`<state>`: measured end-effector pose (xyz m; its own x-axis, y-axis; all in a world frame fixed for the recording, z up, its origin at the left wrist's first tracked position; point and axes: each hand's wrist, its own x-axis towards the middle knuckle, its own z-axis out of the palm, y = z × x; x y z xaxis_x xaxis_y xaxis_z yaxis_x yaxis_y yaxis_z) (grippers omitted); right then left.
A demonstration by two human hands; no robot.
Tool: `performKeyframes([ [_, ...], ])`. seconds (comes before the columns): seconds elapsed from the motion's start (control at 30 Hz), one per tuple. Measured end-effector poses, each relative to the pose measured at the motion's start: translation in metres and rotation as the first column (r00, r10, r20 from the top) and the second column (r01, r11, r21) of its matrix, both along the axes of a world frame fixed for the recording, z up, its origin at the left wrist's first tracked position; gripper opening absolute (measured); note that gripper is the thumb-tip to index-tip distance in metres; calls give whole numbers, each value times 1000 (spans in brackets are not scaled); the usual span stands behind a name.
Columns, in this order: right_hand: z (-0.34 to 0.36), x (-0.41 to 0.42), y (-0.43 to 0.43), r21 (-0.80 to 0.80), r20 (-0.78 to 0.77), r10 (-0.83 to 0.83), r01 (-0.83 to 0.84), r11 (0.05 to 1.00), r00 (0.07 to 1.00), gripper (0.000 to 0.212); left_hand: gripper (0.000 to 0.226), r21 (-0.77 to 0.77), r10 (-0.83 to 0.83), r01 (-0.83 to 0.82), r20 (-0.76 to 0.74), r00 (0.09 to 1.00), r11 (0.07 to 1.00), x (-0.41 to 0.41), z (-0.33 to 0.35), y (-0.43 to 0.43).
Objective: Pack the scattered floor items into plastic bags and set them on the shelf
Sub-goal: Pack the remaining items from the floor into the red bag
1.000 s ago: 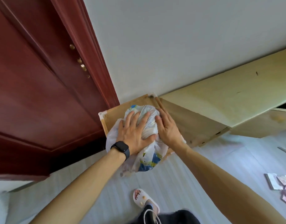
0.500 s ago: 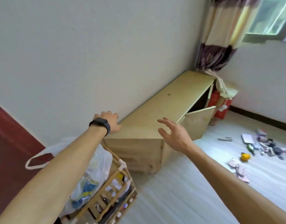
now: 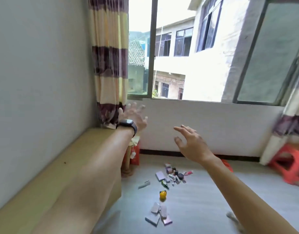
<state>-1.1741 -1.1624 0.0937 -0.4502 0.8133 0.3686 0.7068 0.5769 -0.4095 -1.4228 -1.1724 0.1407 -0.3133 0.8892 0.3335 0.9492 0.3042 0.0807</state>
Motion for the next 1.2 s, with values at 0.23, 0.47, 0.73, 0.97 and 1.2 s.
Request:
performKeyframes([
  [0.23,52,70,128,205,146,-336,304,930,930,52,60,215,-374,398,-145,916,892,94,34,148],
  [0.47,88,121,237,385,107,-519,446,808,848,54,63,256,-559,610,-248,791,750,122,39,288],
  [0.73,71,197,356,459,-4,-586,521,719,811,56,65,315,-625,670,-244,741,672,176,18,443],
  [0.97,51,283,516,417,60,-568,497,761,821,56,66,247,-578,632,-259,773,734,255,-12,592],
  [1.2,48,333,686,360,88,-441,384,850,893,57,65,197,-469,509,-219,856,838,301,-19,728],
])
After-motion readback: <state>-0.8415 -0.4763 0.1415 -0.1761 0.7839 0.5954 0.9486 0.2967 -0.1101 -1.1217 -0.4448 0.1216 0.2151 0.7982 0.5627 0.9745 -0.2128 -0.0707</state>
